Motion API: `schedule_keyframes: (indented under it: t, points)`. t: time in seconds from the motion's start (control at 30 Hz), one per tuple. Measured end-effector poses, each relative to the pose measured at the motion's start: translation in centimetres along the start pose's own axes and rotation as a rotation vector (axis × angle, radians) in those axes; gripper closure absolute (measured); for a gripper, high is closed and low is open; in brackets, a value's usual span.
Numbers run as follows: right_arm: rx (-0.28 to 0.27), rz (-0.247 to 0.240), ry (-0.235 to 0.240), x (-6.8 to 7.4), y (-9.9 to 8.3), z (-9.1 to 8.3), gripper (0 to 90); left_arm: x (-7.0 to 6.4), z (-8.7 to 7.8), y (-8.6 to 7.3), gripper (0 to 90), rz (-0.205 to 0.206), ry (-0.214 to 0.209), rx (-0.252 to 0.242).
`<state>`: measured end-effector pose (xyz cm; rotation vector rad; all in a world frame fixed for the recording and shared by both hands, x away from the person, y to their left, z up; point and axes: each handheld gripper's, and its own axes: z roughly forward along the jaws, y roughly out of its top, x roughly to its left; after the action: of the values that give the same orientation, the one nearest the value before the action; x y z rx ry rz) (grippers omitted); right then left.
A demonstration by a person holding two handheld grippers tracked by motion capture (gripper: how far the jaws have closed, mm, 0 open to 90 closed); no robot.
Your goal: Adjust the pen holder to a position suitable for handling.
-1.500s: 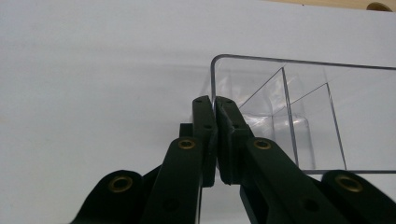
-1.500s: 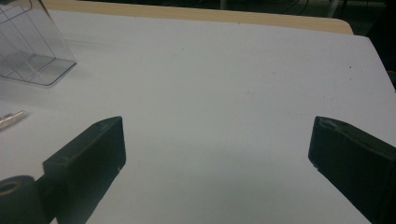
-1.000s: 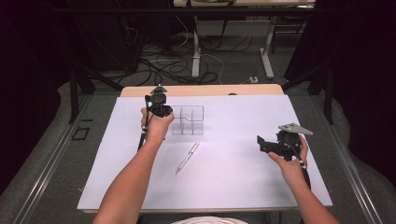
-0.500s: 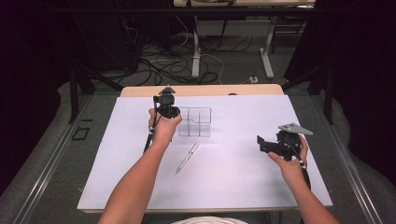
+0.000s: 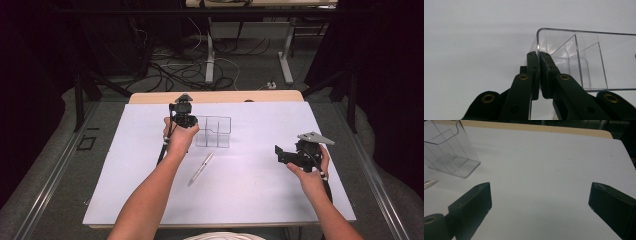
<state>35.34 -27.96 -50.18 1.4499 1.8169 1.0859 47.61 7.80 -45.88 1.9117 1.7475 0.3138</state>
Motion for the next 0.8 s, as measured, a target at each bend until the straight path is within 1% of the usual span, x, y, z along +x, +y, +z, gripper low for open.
schedule_keyframes:
  t: [0.1, 0.2, 0.23, 0.3, 0.33, 0.37, 0.53, 0.63, 0.67, 0.77, 0.8]
  points:
    - [0.000, 0.001, 0.000, 0.01, 0.00, 0.01, 4.3, -0.20, 0.00, -0.07, 87.2, 0.002, -0.007, 0.007]
    - [0.001, -0.007, -0.003, -0.06, 0.02, -0.04, 4.4, -0.33, -0.02, -0.17, 87.0, 0.007, -0.013, 0.008]
    - [0.004, 0.004, -0.003, 0.01, -0.01, -0.03, 4.4, -0.33, -0.06, -0.18, 86.8, 0.008, -0.015, 0.012]
    - [0.002, 0.006, 0.000, 0.03, -0.03, 0.00, 4.4, -0.38, -0.08, -0.23, 86.7, -0.003, -0.023, 0.013]
    - [0.000, -0.006, 0.001, -0.03, -0.02, 0.02, 4.4, -0.34, -0.14, -0.27, 86.5, 0.004, -0.025, 0.018]
    - [0.000, -0.006, 0.001, -0.03, -0.02, 0.02, 4.4, -0.35, -0.18, -0.31, 86.5, 0.005, -0.027, 0.020]
    - [0.003, -0.004, 0.000, 0.06, -0.02, 0.04, 4.4, -0.47, -0.31, -0.52, 85.8, 0.009, -0.044, 0.029]
    - [0.004, -0.006, -0.002, 0.01, 0.01, -0.01, 4.4, -0.53, -0.39, -0.62, 85.4, 0.008, -0.065, 0.037]
    - [0.002, -0.007, -0.002, -0.01, 0.00, -0.01, 4.4, -0.62, -0.37, -0.67, 85.3, 0.001, -0.069, 0.034]
    - [0.002, -0.001, -0.002, 0.02, -0.01, 0.02, 4.4, -0.63, -0.45, -0.76, 85.2, 0.007, -0.079, 0.040]
    - [0.001, -0.005, -0.001, -0.01, -0.01, 0.02, 4.4, -0.61, -0.48, -0.80, 85.1, 0.008, -0.082, 0.042]
